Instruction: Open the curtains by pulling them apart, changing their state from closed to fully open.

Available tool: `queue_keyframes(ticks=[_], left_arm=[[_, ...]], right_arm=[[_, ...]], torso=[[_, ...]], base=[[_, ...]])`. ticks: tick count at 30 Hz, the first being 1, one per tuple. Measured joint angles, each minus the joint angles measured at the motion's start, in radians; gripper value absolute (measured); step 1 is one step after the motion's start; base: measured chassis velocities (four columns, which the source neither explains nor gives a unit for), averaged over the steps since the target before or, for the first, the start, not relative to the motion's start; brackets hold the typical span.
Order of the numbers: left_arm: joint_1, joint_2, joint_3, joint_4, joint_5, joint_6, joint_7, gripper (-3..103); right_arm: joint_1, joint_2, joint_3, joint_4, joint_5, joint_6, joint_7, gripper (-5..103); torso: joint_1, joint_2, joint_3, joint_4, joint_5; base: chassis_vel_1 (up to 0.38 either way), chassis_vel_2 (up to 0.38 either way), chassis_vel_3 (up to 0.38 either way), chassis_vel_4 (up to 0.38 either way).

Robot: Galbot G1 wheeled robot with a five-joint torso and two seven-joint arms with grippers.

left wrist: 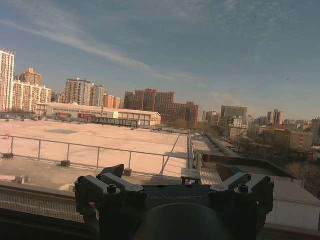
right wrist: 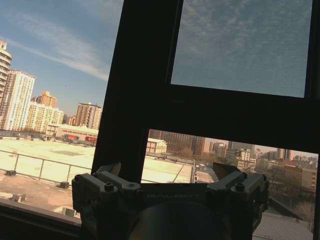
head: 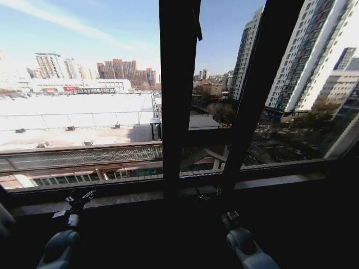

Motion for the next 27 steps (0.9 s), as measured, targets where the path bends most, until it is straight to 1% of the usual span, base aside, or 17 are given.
queue_keyframes(ticks=[8, 10, 12, 13, 15, 20, 27], left_arm=[[0.0, 0.0, 0.0, 0.0, 0.0, 0.0, 0.0, 100], [0.0, 0.0, 0.0, 0.0, 0.0, 0.0, 0.0, 100], [0.0, 0.0, 0.0, 0.0, 0.0, 0.0, 0.0, 100], [0.0, 0.0, 0.0, 0.0, 0.0, 0.0, 0.0, 100], [0.0, 0.0, 0.0, 0.0, 0.0, 0.0, 0.0, 100], [0.0, 0.0, 0.0, 0.0, 0.0, 0.0, 0.0, 100], [0.0, 0.0, 0.0, 0.0, 0.0, 0.0, 0.0, 100]], right_arm=[[0.0, 0.0, 0.0, 0.0, 0.0, 0.0, 0.0, 100], [0.0, 0.0, 0.0, 0.0, 0.0, 0.0, 0.0, 100], [0.0, 0.0, 0.0, 0.0, 0.0, 0.0, 0.0, 100], [0.0, 0.0, 0.0, 0.0, 0.0, 0.0, 0.0, 100], [0.0, 0.0, 0.0, 0.0, 0.0, 0.0, 0.0, 100], [0.0, 0.0, 0.0, 0.0, 0.0, 0.0, 0.0, 100], [0.0, 0.0, 0.0, 0.0, 0.0, 0.0, 0.0, 100]], torso=[[0.0, 0.0, 0.0, -0.0001, -0.0002], [0.0, 0.0, 0.0, 0.0, 0.0], [0.0, 0.0, 0.0, -0.0003, 0.0006], [0.0, 0.0, 0.0, -0.0001, -0.0003], [0.0, 0.0, 0.0, 0.0, -0.0006], [0.0, 0.0, 0.0, 0.0, 0.0004], [0.0, 0.0, 0.0, -0.0001, 0.0001]], base=[[-0.357, -0.368, 0.331, 0.355], [-0.354, -0.343, 0.359, 0.347], [-0.354, -0.36, 0.33, 0.36], [-0.352, -0.373, 0.334, 0.379], [-0.342, -0.373, 0.35, 0.371], [-0.348, -0.33, 0.351, 0.329], [-0.35, -0.353, 0.368, 0.35]])
